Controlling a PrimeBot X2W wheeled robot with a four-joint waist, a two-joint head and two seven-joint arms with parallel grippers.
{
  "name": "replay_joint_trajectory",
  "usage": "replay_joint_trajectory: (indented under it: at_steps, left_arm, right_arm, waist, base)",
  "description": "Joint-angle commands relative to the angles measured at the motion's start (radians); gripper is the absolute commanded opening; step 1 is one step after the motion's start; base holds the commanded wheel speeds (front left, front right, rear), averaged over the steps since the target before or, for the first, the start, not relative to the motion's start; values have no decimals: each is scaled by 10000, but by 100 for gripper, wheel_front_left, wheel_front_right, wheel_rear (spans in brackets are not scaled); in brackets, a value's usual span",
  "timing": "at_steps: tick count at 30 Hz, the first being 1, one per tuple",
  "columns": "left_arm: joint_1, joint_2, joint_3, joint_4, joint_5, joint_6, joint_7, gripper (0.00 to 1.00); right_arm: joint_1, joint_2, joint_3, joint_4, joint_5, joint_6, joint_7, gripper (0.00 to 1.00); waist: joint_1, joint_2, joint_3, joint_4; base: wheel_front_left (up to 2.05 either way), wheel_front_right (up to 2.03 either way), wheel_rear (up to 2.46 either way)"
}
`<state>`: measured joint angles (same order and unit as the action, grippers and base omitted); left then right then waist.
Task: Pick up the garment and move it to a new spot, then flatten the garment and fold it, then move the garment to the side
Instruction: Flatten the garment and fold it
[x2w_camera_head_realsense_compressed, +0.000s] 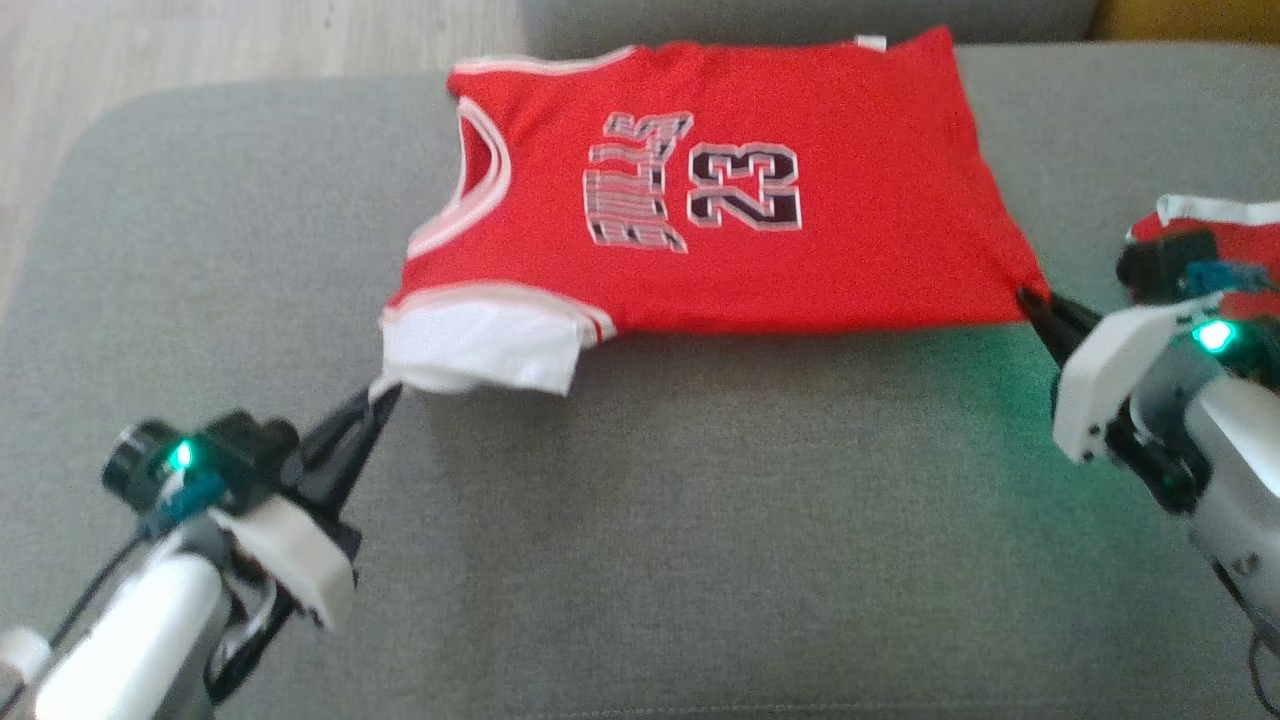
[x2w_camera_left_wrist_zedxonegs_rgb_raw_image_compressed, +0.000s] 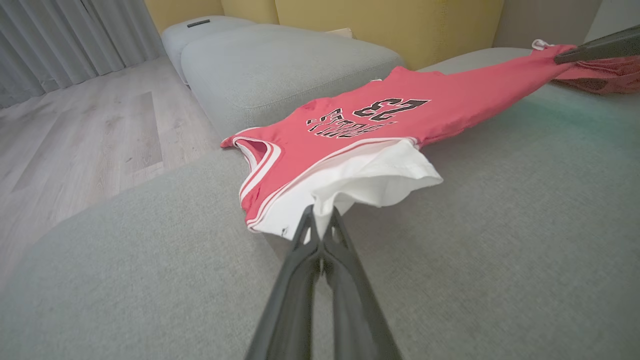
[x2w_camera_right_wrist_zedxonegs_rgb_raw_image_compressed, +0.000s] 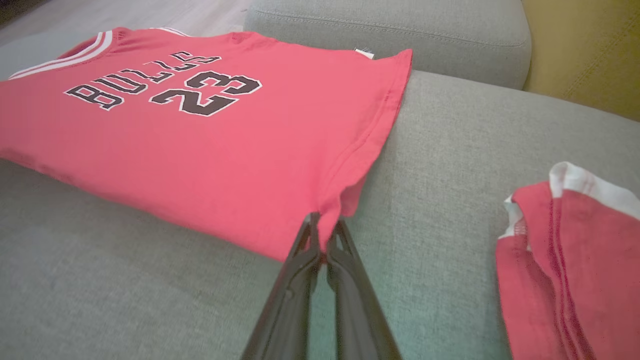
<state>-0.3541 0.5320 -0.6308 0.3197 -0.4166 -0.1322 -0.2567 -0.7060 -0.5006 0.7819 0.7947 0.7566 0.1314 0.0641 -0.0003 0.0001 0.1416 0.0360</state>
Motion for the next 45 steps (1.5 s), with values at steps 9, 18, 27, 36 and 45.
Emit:
replay_joint_trajectory:
  at_steps: [9, 18, 27, 36, 45]
  left_arm:
    - [1214, 839, 219, -991, -300, 16, -51, 0]
    - [2628, 1356, 79, -2599, -400, 517, 299, 0]
    - [1666, 1658, 342, -3038, -274, 613, 869, 0]
    - [-183, 1637, -28, -2256, 133, 237, 1480, 0]
    - [-2047, 1437, -598, -934, 174, 45, 1283, 0]
  right_arm:
    - [1303, -1349, 835, -1518, 947, -7, 1058, 0]
    - [2530, -2699, 790, -3463, 1983, -7, 2523, 0]
    - [2304, -2543, -68, -3894, 1507, -7, 3170, 0]
    - [1500, -1848, -885, -3488, 1176, -7, 4231, 0]
    - [533, -1346, -1317, -2809, 826, -7, 5193, 0]
  waist:
    - [3, -1, -1361, 128]
    - [3, -1, -1726, -24]
    - [3, -1, -1114, -180]
    - [3, -1, -207, -267]
    - [3, -1, 543, -98]
  base:
    - [0, 0, 0]
    - [0, 0, 0]
    - [0, 0, 0]
    - [0, 0, 0]
    - [0, 0, 0]
